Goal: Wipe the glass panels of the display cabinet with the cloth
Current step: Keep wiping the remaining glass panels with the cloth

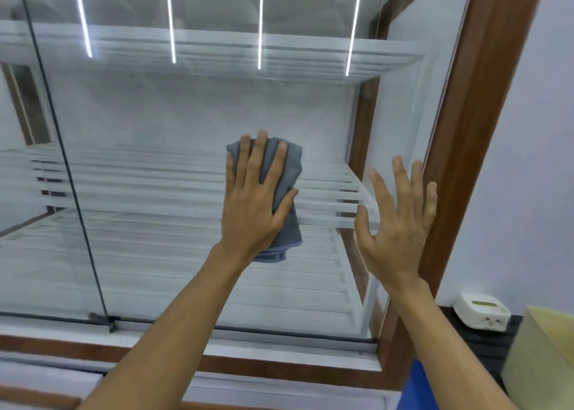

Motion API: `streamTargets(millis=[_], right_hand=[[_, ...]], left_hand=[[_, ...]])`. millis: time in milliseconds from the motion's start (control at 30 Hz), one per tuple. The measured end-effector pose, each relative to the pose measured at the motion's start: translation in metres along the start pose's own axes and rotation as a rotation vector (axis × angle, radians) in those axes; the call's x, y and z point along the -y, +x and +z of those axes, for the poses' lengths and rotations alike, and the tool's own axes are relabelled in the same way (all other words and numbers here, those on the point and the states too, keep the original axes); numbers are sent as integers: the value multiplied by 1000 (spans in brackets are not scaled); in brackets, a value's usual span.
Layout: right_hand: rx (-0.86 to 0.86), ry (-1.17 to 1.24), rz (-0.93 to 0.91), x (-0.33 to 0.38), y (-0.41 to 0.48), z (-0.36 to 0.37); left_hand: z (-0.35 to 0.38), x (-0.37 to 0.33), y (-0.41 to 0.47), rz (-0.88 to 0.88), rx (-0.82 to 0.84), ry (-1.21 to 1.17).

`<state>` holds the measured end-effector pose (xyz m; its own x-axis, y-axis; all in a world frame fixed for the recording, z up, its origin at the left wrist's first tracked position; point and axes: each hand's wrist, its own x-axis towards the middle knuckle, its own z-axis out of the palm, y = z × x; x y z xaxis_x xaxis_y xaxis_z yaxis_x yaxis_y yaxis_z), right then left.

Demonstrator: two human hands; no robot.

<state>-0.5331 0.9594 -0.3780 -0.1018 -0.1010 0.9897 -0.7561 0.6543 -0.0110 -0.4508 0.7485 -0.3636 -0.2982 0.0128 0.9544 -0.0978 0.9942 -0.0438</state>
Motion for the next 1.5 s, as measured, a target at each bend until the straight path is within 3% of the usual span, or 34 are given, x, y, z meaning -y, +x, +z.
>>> streamTargets(millis=[300, 867, 1500], right_hand=[[-35, -109, 8, -37, -25, -18], [-213, -118, -30, -54, -61, 3], [-234, -67, -14, -58, -62, 0]], left_hand=[[28, -63, -10, 50, -28, 16], [58, -55, -46, 123, -215, 37], [71, -101, -9, 142, -243, 39]])
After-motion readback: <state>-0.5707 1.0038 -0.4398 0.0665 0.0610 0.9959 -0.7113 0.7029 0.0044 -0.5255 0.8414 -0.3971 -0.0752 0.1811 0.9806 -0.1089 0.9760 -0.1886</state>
